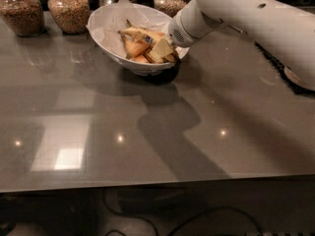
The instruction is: Pick banana from white bowl
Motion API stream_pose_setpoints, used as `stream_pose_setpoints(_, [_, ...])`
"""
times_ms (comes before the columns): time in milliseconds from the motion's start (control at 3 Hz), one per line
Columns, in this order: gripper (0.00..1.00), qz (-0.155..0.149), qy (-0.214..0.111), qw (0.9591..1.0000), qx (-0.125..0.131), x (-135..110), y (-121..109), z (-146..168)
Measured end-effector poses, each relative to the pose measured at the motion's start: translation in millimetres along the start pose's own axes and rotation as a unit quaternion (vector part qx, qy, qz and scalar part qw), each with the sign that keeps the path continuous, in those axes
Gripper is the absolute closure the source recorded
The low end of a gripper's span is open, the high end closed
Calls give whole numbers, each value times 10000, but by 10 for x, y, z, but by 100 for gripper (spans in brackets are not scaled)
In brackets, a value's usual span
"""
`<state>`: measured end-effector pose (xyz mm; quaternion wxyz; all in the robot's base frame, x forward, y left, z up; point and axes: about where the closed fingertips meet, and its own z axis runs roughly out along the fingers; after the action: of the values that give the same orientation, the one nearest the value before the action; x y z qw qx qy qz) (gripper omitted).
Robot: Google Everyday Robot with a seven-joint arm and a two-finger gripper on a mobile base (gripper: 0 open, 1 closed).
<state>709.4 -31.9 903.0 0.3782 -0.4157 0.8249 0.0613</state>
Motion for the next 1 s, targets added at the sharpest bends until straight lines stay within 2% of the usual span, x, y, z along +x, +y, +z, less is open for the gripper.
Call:
stream_pose_setpoints(333, [38, 94, 72, 9998, -183, -24, 80, 179])
stream_pose_setpoints(667, [56, 168, 76, 9993, -340, -49, 160, 245])
stream_pose_setpoints(1000, [80, 121, -84, 9991, -410, -135, 243, 76])
